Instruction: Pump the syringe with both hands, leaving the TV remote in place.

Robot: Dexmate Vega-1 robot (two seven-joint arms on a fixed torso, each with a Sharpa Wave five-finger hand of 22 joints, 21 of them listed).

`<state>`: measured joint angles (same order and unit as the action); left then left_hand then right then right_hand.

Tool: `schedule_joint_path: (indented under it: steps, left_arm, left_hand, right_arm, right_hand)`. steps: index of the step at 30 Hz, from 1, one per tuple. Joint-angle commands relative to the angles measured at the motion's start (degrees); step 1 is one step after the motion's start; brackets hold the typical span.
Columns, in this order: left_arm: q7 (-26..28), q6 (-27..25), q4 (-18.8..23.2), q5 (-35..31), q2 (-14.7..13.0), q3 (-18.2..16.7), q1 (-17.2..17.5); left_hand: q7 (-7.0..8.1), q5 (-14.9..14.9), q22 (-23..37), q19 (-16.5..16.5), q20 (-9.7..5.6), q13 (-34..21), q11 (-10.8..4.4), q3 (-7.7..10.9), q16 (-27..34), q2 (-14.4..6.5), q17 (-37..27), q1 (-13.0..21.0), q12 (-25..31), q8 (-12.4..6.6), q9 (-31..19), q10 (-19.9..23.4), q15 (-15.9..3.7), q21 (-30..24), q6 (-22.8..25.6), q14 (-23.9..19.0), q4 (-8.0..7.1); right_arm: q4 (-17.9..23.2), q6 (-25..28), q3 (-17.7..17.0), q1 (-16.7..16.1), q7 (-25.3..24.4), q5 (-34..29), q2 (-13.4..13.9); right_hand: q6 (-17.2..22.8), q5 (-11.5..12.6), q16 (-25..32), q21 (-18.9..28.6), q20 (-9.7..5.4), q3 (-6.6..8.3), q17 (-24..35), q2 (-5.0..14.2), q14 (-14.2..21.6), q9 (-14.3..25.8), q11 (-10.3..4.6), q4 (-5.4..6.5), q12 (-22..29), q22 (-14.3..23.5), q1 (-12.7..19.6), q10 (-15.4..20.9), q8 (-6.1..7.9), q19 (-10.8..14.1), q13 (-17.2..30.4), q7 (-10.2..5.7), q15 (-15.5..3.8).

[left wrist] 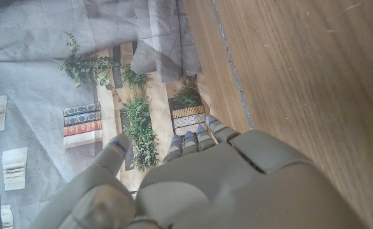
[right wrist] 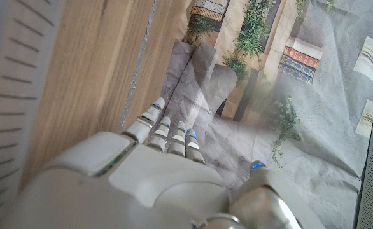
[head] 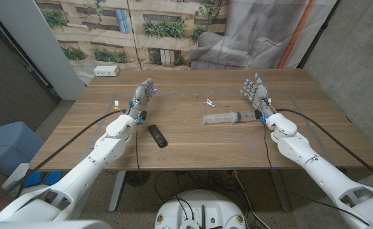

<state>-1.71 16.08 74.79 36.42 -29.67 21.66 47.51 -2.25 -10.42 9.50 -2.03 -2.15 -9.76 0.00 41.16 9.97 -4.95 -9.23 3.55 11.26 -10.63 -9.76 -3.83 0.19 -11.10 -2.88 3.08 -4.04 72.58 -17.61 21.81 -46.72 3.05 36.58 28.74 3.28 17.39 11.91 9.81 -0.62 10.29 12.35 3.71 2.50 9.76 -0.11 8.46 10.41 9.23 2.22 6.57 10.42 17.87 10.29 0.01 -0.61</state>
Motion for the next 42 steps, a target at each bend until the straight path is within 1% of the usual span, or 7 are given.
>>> schedule_joint_path:
  steps: [1,12,21,27,32,40,42]
  left_arm:
    - [0.45,-0.79,0.73,-0.58,-0.72,0.04,-0.07]
    - [0.05,-2.95,2.88,-0.67,-2.27,0.19,-0.16]
    - [0.47,-5.27,4.41,-1.08,-3.45,0.41,-0.53]
    - [0.62,-5.50,4.54,-0.57,-3.22,0.20,-0.47]
    - [1.81,-5.31,5.27,-0.34,-2.73,-0.04,0.29]
    - [3.40,-6.92,7.18,-0.61,-3.15,0.06,0.96]
    - [4.02,-7.36,7.76,-0.74,-3.12,0.12,1.06]
  left_hand:
    - [0.27,-0.27,0.18,-0.85,-1.38,-0.20,-0.04,0.46,0.43,-4.90,-0.20,0.25,0.38,-0.27,-0.16,-0.03,-0.09,-0.35,-0.09,-0.17,0.22]
    - [0.69,-0.25,0.19,-1.10,-1.29,-0.20,-0.39,0.55,0.38,-4.91,-0.27,0.21,0.29,-0.08,-0.17,0.25,-0.05,-0.31,-0.14,-0.43,0.29]
    - [1.00,-0.23,0.19,-1.32,-1.31,-0.18,-0.86,0.52,0.45,-4.65,-0.33,-0.03,0.30,0.10,-0.16,0.75,-0.44,-0.28,-0.36,-0.89,0.21]
    - [1.05,-0.23,0.19,-1.70,-1.37,-0.16,-0.87,0.57,0.52,-4.61,-0.32,-0.07,0.33,0.15,-0.15,1.16,-0.50,-0.35,-0.40,-1.38,0.27]
    - [1.09,-0.24,0.20,-2.41,-1.29,-0.15,-0.95,0.66,0.53,-4.61,-0.29,-0.05,0.38,0.04,-0.15,1.67,-0.50,-0.52,0.00,-1.85,0.41]
    - [1.12,-0.25,0.21,-2.54,-1.31,-0.15,-1.01,0.73,0.48,-4.62,-0.28,-0.07,0.33,0.05,-0.15,1.90,-0.59,-0.48,0.15,-2.08,0.48]
    - [1.11,-0.25,0.21,-2.57,-1.34,-0.15,-0.99,0.75,0.47,-4.63,-0.28,-0.07,0.30,0.05,-0.16,1.92,-0.58,-0.47,0.16,-2.10,0.48]
  right_arm:
    - [2.22,0.96,0.80,-0.12,-1.09,-2.60,1.81]
    - [10.47,3.93,1.48,-3.18,-8.17,-9.32,5.61]
    - [20.01,9.86,1.55,-5.78,-12.38,-16.48,11.90]
    - [23.18,12.01,1.52,-6.92,-12.99,-19.21,14.39]
    - [25.54,13.41,2.02,-7.62,-14.42,-23.99,16.58]
    - [29.29,16.47,2.16,-8.81,-15.77,-30.63,20.15]
    - [30.73,17.75,2.07,-9.35,-15.65,-32.59,21.87]
  right_hand:
    - [-0.02,0.26,0.33,0.40,-0.03,0.43,0.06,0.57,0.36,0.15,0.11,-0.18,0.35,0.23,-0.04,0.45,0.15,0.40,0.10,-0.25,0.07]
    - [-0.05,0.26,0.20,0.40,-0.03,0.51,-0.08,0.50,0.32,0.16,0.06,-0.52,0.29,0.22,0.22,0.26,0.15,0.07,0.09,-0.34,-0.12]
    - [0.20,0.27,0.15,0.48,-0.12,0.76,-0.25,0.58,0.49,0.14,-0.11,-0.97,0.39,0.22,0.73,0.50,0.23,0.06,0.09,-0.55,-0.26]
    - [0.26,0.23,0.09,0.39,-0.22,0.89,-0.35,0.54,0.55,0.13,-0.18,-1.28,0.39,0.21,1.04,0.54,0.23,-0.35,0.08,-0.70,-0.57]
    - [0.40,0.20,0.05,0.30,-0.40,0.99,-0.42,0.55,0.57,0.12,-0.42,-1.49,0.43,0.21,1.23,0.69,0.26,-0.77,0.08,-0.99,-0.82]
    - [0.15,0.08,-0.25,-0.12,-0.97,1.37,-0.61,0.67,0.15,0.11,-1.05,-2.09,0.20,0.22,1.87,0.13,0.12,-2.87,0.06,-1.58,-1.37]
    - [0.02,0.04,-0.33,-0.18,-1.00,1.48,-0.67,0.70,0.02,0.11,-1.21,-2.27,0.15,0.22,2.07,-0.01,0.07,-3.40,0.05,-1.66,-1.46]
